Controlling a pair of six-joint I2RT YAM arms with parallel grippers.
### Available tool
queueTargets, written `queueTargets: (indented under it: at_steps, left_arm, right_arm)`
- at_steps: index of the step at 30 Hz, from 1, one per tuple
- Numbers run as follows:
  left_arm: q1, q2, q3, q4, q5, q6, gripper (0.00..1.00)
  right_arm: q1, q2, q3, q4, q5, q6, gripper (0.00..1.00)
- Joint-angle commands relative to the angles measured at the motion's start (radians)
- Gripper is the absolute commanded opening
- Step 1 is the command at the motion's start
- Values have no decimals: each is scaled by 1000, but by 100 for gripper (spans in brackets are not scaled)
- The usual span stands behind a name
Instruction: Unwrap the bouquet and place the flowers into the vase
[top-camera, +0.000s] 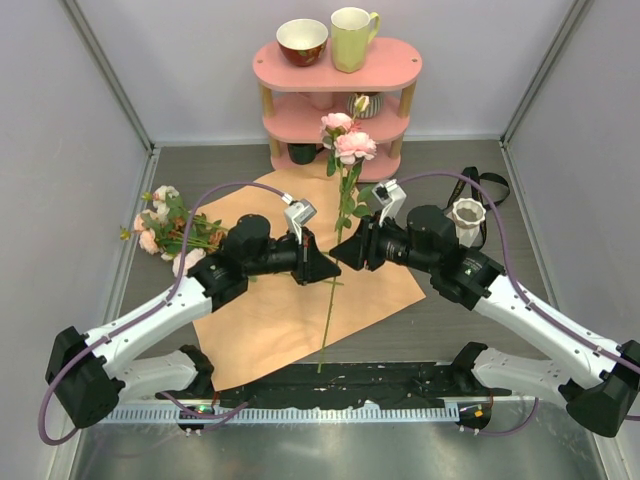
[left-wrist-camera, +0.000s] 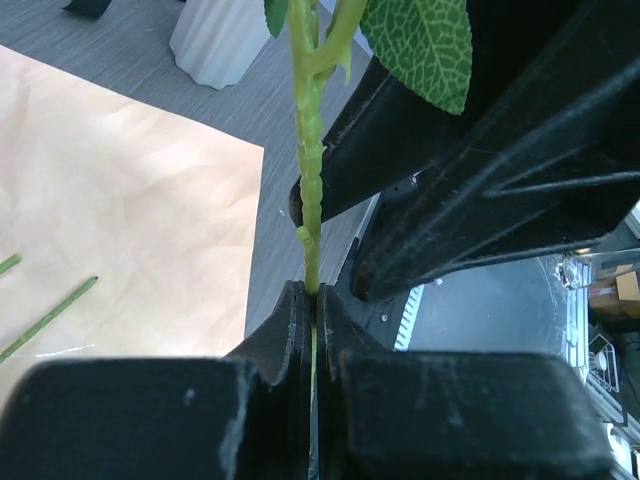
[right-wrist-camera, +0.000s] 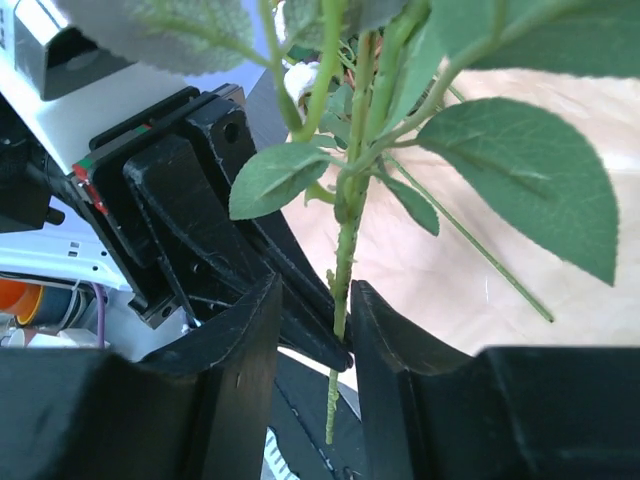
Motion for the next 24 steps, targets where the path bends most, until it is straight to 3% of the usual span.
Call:
queueTargets:
  at_steps: [1, 15, 18, 20, 22, 23, 24]
  left_arm:
    - [-10, -14, 49, 24, -8, 36, 0]
    - [-35, -15, 66, 32, 4, 41, 0]
    - [-36, -25, 66, 30, 1, 41, 0]
    - [-36, -28, 67, 22, -9, 42, 1]
    - [-36, -26, 76, -4, -29, 45, 12]
    - [-36, -32, 79, -25, -63, 51, 26]
    - [-36, -34, 85, -51, -81, 54, 33]
  right_arm:
    - [-8, -14, 32, 32, 49, 1, 39]
    - [-11, -18, 33, 46, 98, -2, 26]
    - [-11, -19, 32, 52, 100, -2, 18]
    - [-13, -24, 35, 54, 107, 0, 6]
    - [-13, -36, 44, 52, 132, -20, 1]
    - [-14, -40, 52, 49, 147, -33, 1]
    - [-13, -47, 62, 28, 167, -48, 1]
